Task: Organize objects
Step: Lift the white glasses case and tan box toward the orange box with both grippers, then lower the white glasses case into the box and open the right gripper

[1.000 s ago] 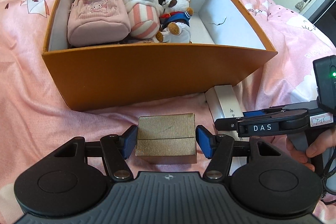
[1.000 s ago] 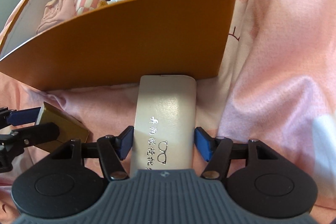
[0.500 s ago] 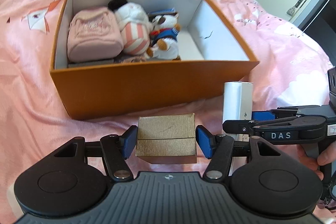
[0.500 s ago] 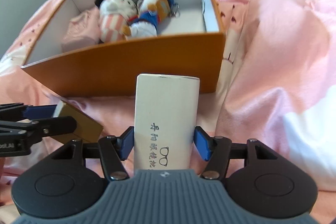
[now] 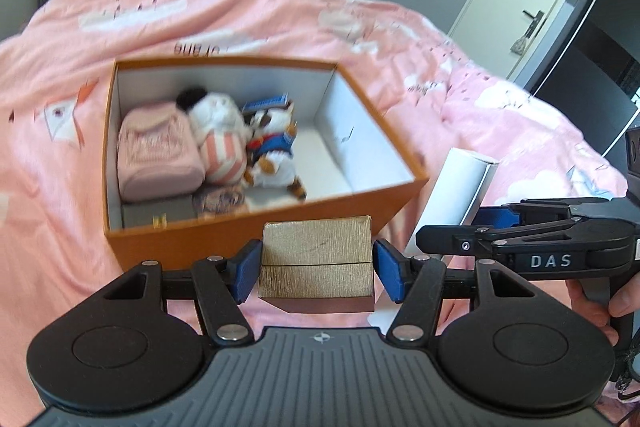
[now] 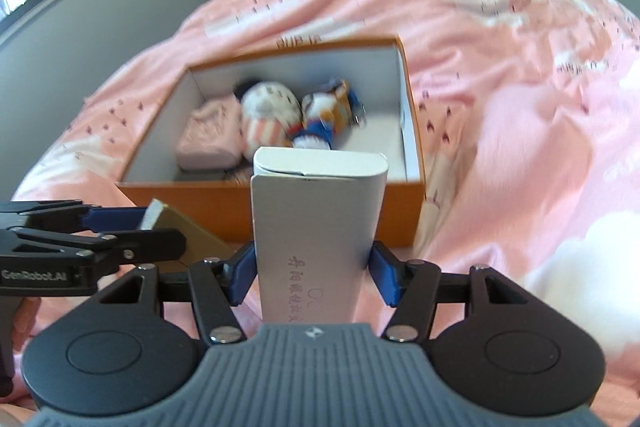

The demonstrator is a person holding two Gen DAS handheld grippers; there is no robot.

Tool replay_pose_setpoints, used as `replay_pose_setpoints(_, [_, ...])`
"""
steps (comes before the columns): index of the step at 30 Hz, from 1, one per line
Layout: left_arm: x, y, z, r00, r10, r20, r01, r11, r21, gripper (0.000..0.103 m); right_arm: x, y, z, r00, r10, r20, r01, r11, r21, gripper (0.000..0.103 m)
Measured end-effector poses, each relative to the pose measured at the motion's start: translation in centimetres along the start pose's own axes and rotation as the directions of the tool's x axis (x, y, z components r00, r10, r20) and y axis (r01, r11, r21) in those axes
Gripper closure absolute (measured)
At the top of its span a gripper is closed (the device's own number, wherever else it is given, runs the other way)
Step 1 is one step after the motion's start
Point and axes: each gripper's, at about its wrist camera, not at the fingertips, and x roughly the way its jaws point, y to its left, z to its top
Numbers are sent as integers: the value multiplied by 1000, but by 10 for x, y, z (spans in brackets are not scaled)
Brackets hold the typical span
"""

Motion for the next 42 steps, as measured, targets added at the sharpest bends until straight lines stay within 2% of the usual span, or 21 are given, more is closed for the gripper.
replay_pose_setpoints(9, [-15,0,43,995,-16,94,13,1000,26,34,-46,14,44,989,60,138,-51,996,-69,41])
replay_pose_setpoints(17, [-2,17,68,991,37,130,-39,999,14,34,-35,18,90,979,50,196,-29,994,-109,41])
replay_pose_setpoints(23, [9,40,75,991,70,117,-71,998,2,34,8,14,111,989,-24,144,44,989,-138,41])
replay_pose_setpoints(30, [32,49,79,995,62,73,-64,998,15,34,59,6,115,996,-90,16,91,984,-153,41])
replay_pose_setpoints(37, [53,55,80,998,54,40,-56,998,35,34,105,7,110,977,-176,-123,146,965,-219,41])
replay_pose_setpoints(42, [62,63,84,998,55,24,-55,998,32,34,132,1,111,959,-221,-179,181,960,-213,41])
